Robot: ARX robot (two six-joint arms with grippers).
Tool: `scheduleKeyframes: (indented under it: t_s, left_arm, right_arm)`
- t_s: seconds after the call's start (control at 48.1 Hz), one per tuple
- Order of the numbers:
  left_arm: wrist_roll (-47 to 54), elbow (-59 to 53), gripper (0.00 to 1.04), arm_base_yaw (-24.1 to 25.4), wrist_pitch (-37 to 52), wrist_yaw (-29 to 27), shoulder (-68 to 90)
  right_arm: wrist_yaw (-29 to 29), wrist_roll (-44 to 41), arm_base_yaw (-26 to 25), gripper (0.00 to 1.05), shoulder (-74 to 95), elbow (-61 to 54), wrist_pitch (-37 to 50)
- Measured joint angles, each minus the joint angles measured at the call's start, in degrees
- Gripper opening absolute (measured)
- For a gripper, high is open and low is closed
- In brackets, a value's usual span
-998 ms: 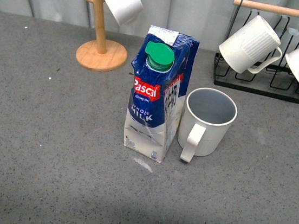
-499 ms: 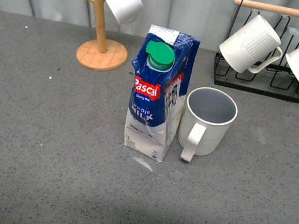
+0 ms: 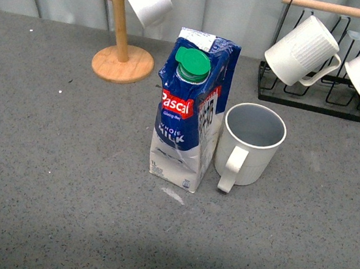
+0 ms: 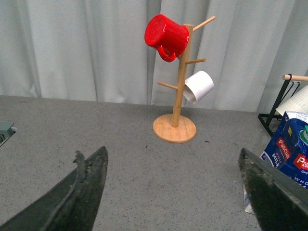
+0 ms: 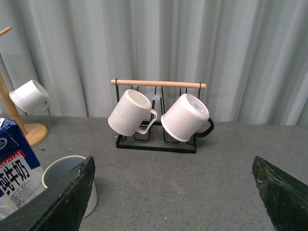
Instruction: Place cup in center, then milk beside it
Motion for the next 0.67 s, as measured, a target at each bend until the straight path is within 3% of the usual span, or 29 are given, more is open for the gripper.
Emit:
scheduleKeyframes:
  t_s: [0.104,0.665]
  left_arm:
    - [0.09,0.00,1.00,0.00,0.00,0.00,0.00]
    - [0.13,0.00,0.98,0.00,0.00,0.00,0.00]
  right_arm:
    - [-0.02,0.00,0.00,0.96,0.00,0.00,0.00]
    - [0.00,0.00,0.00,0.96,0.00,0.00,0.00]
